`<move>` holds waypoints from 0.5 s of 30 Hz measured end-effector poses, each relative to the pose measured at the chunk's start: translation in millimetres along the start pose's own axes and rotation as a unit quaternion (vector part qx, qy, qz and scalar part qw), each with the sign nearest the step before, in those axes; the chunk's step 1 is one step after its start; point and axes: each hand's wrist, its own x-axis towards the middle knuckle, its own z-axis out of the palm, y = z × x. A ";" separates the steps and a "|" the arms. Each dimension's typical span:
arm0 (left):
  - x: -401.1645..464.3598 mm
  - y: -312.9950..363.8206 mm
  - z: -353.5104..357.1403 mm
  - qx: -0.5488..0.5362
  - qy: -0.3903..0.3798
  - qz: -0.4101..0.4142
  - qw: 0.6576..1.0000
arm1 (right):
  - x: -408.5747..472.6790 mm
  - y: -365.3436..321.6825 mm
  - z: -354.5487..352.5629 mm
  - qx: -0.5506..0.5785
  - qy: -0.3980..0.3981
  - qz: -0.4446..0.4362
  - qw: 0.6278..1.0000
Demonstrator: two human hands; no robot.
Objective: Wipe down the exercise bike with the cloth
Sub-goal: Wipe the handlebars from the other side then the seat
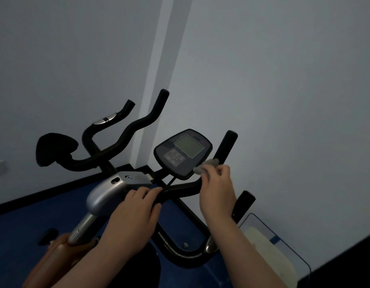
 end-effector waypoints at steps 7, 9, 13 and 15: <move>0.8 1.8 -0.7 0.005 -0.001 -0.019 1.000 | 35.3 15.8 -25.8 0.102 -0.023 -0.046 0.993; 0.6 2.3 -1.8 0.001 -0.001 -0.026 1.000 | 39.4 12.3 -23.6 0.052 -0.025 -0.019 0.998; 0.3 4.3 -3.1 -0.003 0.003 -0.033 0.999 | -6.7 -8.3 1.3 0.076 -0.024 -0.011 0.997; -0.6 4.7 -3.4 0.010 0.010 -0.037 0.999 | -32.1 -18.4 9.8 0.109 -0.052 -0.075 0.990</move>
